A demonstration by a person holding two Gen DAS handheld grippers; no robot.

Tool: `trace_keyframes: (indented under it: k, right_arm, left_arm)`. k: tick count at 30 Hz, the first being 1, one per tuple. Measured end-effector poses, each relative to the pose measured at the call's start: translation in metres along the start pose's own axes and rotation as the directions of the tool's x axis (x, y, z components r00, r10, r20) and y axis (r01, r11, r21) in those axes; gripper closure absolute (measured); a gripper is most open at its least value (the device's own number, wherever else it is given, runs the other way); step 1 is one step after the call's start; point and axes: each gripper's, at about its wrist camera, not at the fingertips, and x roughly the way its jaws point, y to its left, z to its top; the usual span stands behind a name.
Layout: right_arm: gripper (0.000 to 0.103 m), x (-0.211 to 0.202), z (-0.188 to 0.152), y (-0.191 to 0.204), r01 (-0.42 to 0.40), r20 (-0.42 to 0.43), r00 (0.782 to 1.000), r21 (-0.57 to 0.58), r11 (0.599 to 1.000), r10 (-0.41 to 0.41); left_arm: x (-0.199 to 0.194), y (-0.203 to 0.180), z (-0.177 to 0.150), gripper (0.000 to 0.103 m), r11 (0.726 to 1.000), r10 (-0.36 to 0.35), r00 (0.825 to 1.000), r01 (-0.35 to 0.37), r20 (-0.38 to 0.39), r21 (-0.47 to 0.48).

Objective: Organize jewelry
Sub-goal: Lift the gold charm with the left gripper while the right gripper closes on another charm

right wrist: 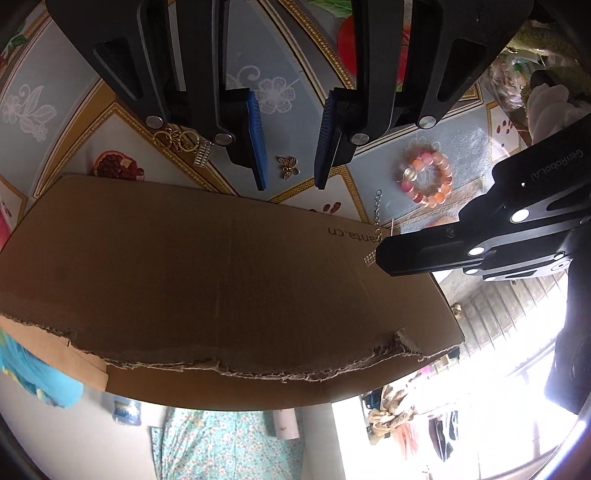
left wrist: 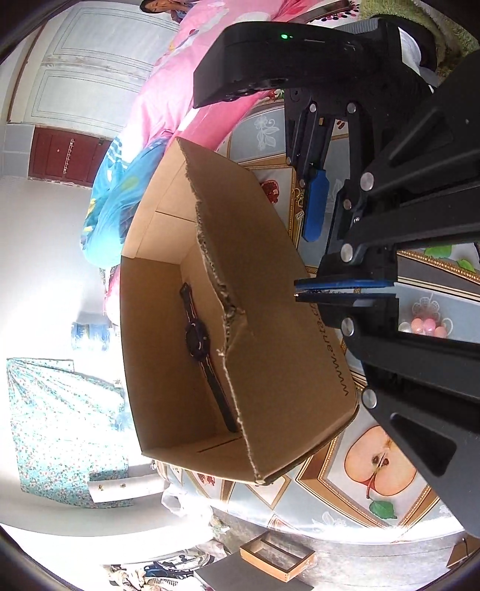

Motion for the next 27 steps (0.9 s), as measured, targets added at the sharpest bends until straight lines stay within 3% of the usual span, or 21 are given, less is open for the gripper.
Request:
trace_keyframes:
  k: [2,5,11,20,27]
  right_arm:
    - [0.080,0.004,0.001,0.002,0.029,-0.004,1.000,-0.033,0.999,-0.029]
    - [0.090,0.009,0.002,0.002,0.035,-0.030,0.999,-0.054,0.998,-0.037]
    - [0.097,0.009,0.003,0.005,0.046,-0.053,0.997,-0.095,0.994,-0.051]
    - [0.102,0.017,0.021,-0.001,0.037,-0.072,0.996,-0.073,0.997,-0.043]
    - [0.102,-0.005,0.020,-0.016,0.035,-0.064,0.997,-0.062,0.997,-0.039]
  left_arm:
    - [0.000,0.002,-0.001,0.102,1.000,-0.006,1.000,0.006,0.000,-0.004]
    - [0.000,0.005,-0.002,0.102,1.000,-0.015,1.000,0.015,0.002,-0.004]
    - [-0.001,0.008,-0.004,0.102,1.000,-0.028,1.000,0.028,0.004,-0.006]
    - [-0.004,0.008,-0.006,0.102,0.999,-0.030,1.000,0.030,0.007,-0.011]
    - [-0.006,0.007,-0.007,0.102,1.000,-0.029,1.000,0.029,0.010,-0.005]
